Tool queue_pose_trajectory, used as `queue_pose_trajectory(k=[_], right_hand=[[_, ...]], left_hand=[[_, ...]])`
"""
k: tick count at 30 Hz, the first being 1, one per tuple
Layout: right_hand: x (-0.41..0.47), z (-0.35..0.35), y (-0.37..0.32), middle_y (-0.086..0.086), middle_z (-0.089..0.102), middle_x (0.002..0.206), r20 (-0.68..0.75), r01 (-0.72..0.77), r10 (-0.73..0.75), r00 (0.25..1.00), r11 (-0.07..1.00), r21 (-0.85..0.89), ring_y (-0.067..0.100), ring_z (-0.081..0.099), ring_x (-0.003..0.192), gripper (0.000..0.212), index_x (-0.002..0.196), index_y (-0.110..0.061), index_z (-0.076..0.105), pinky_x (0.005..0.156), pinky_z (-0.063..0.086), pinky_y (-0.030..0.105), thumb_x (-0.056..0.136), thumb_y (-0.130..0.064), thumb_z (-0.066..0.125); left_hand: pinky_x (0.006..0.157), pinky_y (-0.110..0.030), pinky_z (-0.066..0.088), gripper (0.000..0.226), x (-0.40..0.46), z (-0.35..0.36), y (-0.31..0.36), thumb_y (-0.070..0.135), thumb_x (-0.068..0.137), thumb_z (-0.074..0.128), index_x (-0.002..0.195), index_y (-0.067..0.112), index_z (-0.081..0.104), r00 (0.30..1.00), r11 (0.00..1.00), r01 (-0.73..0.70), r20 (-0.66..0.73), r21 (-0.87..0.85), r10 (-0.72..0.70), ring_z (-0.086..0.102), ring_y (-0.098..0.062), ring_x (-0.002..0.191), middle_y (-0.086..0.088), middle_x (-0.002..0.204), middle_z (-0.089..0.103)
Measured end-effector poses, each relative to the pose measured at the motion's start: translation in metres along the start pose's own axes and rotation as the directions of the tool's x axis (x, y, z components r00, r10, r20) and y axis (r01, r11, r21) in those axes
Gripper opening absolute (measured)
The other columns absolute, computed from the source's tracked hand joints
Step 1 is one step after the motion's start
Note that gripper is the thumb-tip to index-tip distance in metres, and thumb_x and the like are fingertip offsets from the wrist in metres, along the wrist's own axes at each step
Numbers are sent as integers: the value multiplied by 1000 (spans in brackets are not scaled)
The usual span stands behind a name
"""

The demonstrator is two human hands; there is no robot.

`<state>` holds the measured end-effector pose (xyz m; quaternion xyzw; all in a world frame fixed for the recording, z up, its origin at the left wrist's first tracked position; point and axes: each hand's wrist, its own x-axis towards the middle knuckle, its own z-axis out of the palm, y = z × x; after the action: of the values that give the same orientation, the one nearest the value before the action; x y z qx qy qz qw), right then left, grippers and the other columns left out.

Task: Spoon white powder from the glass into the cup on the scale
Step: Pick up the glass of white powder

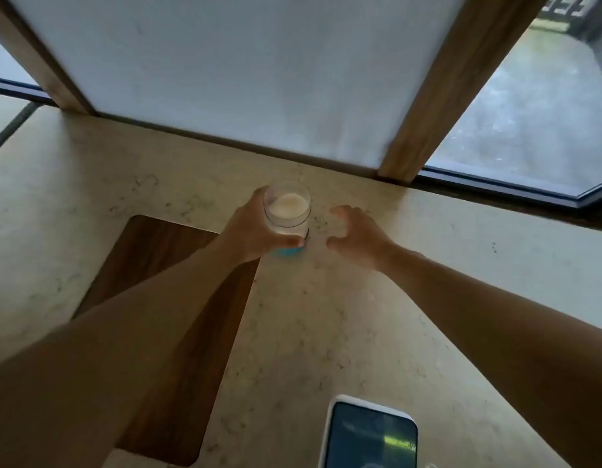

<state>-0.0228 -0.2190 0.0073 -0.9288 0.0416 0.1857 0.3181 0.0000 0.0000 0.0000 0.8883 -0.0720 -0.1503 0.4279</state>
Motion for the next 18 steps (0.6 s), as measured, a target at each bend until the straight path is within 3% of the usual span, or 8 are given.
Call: queue_pose_trajectory(k=[4,7,10,18], right_hand=[[10,10,1,2,52,140,-109,-52,57,992,998,46,20,51,123,61,139,-25,49,86,42,25,83,-20,72],[15,18,4,2,56,136,-143,-32,40,989,998,60,18,54,118,55,135,-23,53,85,43,24,84,-17,70],[16,22,7,3,58,132,-166,-9,23,986,997,83,17,56,113,51,133,-20,55,86,46,25,85,-14,68],[22,35,24,-2,63,118,-160,-21,52,986,981,194,13,58,105,39,124,-18,59,80,45,21,87,-11,64]], left_hand=[[99,-33,54,103,6,15,2,44,60,95,145,28,38,996,986,-23,-88,-166,9,56,-16,119,10,132,55],[94,-18,51,100,13,28,0,36,64,96,145,26,38,982,972,-84,-183,-218,43,54,-11,117,10,131,52],[85,-5,46,99,13,34,-4,34,62,97,143,23,42,969,959,-119,-240,-259,55,54,4,113,12,128,54],[91,-17,52,94,13,46,-9,35,63,96,140,16,45,941,934,-198,-323,-298,97,57,-5,113,4,125,58]])
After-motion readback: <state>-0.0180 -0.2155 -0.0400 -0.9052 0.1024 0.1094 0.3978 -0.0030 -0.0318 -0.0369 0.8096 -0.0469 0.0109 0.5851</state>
